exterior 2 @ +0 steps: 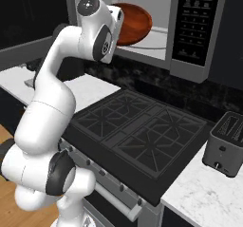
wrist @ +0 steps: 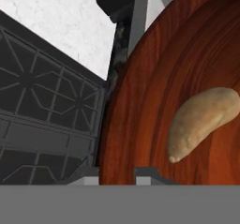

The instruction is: Pick the sweet potato from the sink and place it in the bowl. Then pick the bowl and place it in the microwave. Then close the microwave door and press the start button.

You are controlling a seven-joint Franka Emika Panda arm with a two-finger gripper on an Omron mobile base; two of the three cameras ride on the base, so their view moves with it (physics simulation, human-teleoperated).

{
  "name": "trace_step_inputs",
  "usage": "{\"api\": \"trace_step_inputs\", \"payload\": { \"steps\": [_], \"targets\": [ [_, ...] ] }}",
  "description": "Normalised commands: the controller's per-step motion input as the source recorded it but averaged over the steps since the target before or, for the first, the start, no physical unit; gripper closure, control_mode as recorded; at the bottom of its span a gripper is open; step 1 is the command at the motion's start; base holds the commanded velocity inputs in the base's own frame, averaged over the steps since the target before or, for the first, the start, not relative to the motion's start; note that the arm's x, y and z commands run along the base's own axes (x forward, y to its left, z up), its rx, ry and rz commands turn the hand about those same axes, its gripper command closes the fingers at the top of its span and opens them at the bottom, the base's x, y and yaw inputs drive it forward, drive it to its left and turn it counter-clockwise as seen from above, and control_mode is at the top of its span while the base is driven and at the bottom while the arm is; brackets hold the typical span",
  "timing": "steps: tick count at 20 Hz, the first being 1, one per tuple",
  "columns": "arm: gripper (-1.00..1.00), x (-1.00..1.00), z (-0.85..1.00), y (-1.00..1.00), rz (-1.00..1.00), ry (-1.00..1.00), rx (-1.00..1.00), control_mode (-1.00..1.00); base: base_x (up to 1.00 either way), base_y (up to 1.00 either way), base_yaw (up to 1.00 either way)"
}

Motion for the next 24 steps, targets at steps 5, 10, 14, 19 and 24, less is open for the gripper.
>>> {"api": "trace_step_inputs", "payload": {
  "steps": [5,10,14,19,24],
  "targets": [
    [1.00,0.71,-0.21,-0.06,0.04,0.00,0.00,-1.00,0.00,0.00,0.00],
    [1.00,0.63,-0.21,-0.01,0.04,0.01,0.00,-1.00,0.00,0.00,0.00],
    [1.00,0.69,-0.06,-0.03,0.03,0.00,0.00,-1.00,0.00,0.00,0.00],
    [1.00,0.71,0.00,-0.08,0.02,0.00,0.00,-1.00,0.00,0.00,0.00],
    [1.00,0.63,-0.21,-0.08,0.02,0.00,0.00,-1.00,0.00,0.00,0.00]
  ]
}}
